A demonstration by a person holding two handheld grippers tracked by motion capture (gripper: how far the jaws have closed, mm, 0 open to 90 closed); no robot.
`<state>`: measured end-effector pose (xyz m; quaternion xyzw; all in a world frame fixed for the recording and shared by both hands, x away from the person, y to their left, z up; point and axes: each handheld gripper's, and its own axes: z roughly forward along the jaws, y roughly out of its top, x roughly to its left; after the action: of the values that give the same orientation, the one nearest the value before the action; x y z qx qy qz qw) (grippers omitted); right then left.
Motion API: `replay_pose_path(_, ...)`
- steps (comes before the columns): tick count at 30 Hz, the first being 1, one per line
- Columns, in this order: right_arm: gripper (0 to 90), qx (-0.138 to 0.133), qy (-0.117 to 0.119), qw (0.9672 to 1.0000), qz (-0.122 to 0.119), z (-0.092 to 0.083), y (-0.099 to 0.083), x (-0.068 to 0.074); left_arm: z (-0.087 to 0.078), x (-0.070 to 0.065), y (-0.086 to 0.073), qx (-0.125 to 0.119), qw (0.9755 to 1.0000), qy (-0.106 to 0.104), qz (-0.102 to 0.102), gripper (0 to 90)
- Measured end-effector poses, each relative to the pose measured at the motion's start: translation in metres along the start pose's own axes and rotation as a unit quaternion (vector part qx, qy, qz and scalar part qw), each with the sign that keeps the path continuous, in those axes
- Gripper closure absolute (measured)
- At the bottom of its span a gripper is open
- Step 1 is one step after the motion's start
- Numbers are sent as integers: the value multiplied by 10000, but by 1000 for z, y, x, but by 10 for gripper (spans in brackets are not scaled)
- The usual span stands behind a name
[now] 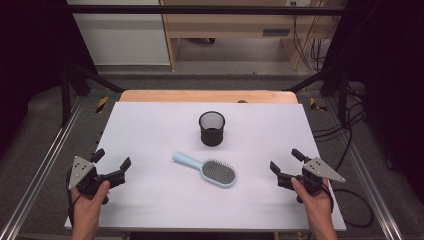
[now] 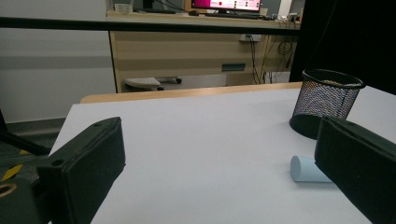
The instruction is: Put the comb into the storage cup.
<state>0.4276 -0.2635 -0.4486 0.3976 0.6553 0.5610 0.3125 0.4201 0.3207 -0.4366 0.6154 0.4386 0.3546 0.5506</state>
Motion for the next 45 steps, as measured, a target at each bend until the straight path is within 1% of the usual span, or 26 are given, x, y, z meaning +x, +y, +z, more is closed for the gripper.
replay_pose_path(5,82,41,-27,10000,37,1,0,0,1,0,-1,34,10000,-3,-17,20)
replay_pose_path(14,74,181,-100,9998,79,2,-2,0,2,-2,-1,92,9999,-8,53,22)
replay_pose_path(17,71,247,-113,9996,106,3,-2,1,3,-2,-1,121,9999,-46,24,22)
replay_pose_path(27,67,392,-142,9989,209,4,-3,0,3,-2,-1,159,9999,-59,23,23)
replay_pose_path(30,66,407,-163,9987,273,4,-3,0,3,-3,-2,189,9998,-92,25,27)
replay_pose_path(36,66,441,-186,9984,312,3,-4,-1,5,-5,-2,291,9994,-211,6,37)
replay_pose_path(45,65,490,-216,9980,336,3,-5,-1,8,-9,-2,388,9986,-358,89,39)
